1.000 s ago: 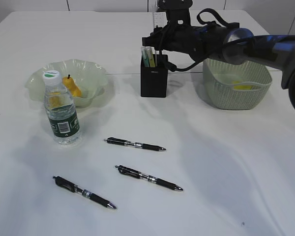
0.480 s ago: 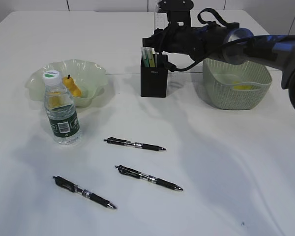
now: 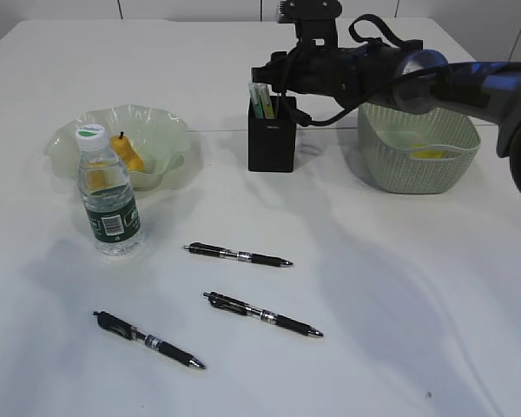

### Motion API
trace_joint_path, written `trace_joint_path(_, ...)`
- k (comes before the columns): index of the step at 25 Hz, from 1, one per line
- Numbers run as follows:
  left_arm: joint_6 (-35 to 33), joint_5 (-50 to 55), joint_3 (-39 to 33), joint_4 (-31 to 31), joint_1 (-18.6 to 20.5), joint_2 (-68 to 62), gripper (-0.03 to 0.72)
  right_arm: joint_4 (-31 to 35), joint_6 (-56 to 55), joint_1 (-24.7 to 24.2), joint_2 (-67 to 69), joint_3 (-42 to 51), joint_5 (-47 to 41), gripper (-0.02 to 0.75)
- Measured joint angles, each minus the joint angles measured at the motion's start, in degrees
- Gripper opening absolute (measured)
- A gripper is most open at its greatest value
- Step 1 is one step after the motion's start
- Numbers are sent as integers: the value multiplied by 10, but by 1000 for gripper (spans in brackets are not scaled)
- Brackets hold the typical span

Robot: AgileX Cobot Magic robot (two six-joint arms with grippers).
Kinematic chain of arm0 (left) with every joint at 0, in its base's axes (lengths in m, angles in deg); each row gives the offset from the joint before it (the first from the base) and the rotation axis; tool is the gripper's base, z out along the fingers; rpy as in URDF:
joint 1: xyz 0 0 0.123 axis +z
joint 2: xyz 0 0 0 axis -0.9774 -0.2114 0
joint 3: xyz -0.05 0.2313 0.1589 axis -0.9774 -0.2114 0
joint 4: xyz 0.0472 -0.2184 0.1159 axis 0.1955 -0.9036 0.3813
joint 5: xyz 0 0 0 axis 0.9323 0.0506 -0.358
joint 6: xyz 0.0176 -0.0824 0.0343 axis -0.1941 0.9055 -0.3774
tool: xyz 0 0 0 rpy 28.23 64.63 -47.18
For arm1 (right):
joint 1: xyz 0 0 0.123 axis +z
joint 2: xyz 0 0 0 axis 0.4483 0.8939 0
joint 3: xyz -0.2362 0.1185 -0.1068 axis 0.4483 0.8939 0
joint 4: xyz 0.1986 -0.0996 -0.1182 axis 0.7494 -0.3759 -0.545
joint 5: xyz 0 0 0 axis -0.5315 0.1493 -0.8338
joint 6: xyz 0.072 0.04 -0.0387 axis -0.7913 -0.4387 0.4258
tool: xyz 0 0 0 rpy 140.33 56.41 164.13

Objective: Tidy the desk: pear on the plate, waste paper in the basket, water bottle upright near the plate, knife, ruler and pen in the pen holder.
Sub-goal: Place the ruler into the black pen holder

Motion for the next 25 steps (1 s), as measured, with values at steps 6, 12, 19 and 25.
trace_joint_path(6, 0, -3, 0, 0, 0, 0, 402, 0, 0, 0, 0, 0, 0, 338)
trace_joint_path(12, 0, -4, 0, 0, 0, 0, 402, -4, 0, 0, -17, 0, -11, 339)
trace_joint_path(19, 0, -13, 0, 0, 0, 0, 402, -18, 0, 0, -59, -3, -51, 338)
trace_joint_path(25, 0, -18, 0, 0, 0, 0, 402, -18, 0, 0, -98, -3, -107, 337)
